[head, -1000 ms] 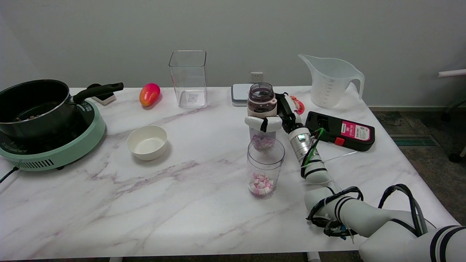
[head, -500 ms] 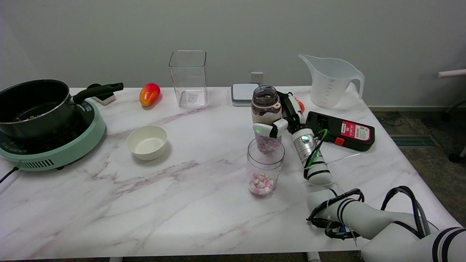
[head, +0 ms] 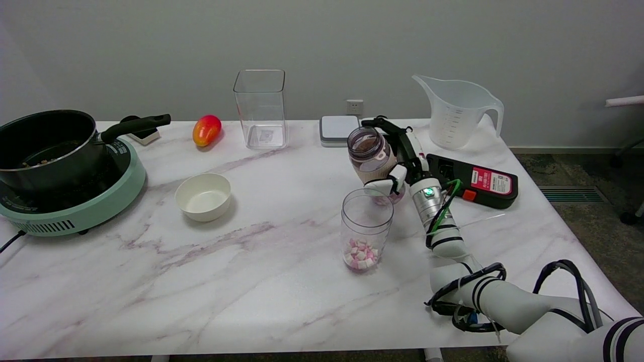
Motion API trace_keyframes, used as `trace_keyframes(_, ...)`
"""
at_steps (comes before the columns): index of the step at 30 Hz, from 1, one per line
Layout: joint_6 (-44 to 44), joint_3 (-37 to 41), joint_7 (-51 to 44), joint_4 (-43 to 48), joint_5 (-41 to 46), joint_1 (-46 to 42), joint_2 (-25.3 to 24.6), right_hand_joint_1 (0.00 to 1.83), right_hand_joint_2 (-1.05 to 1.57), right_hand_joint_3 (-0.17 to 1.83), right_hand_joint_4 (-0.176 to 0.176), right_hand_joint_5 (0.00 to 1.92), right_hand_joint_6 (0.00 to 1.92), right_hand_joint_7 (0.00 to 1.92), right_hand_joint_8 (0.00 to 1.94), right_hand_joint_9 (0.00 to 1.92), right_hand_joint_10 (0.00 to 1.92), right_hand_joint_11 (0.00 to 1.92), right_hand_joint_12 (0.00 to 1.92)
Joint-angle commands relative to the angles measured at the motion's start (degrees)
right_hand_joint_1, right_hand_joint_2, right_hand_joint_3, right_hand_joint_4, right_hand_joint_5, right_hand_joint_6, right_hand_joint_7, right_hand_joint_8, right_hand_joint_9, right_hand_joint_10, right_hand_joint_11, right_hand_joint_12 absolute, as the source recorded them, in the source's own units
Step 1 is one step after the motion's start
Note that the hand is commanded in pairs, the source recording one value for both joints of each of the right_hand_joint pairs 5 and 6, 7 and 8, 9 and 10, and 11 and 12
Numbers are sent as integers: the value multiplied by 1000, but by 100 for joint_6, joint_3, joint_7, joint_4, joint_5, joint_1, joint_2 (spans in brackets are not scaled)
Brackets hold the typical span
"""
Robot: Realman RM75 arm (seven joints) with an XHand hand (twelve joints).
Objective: Place the bottle onto the table.
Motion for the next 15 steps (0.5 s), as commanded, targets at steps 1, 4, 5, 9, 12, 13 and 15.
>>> trace_keyframes(1,29,-2,113,119,88,-109,133,1212,-589,776,0,614,614,1313,1313,996,996,949,949)
trace_keyframes(4,4,-5,202,124,96,-101,165,1208,-476,777,0,609,609,1313,1313,1001,1001,943,943)
trace_keyframes(5,-18,-13,249,124,96,-98,181,1203,-397,772,0,601,601,1319,1319,1031,1031,934,934)
trace_keyframes(9,-117,-18,365,177,104,-87,226,1183,77,800,0,1060,1060,1510,1510,1292,1292,1087,1087)
trace_keyframes(12,-216,-28,517,227,142,-103,258,1187,733,700,0,1704,1704,1825,1825,1551,1551,1331,1331)
trace_keyframes(13,-245,-34,594,249,178,-109,264,1189,942,670,0,1837,1837,1892,1892,1610,1610,1404,1404)
trace_keyframes(15,-271,-34,693,260,192,-109,264,1192,1082,645,0,1919,1919,1920,1920,1647,1647,1451,1451)
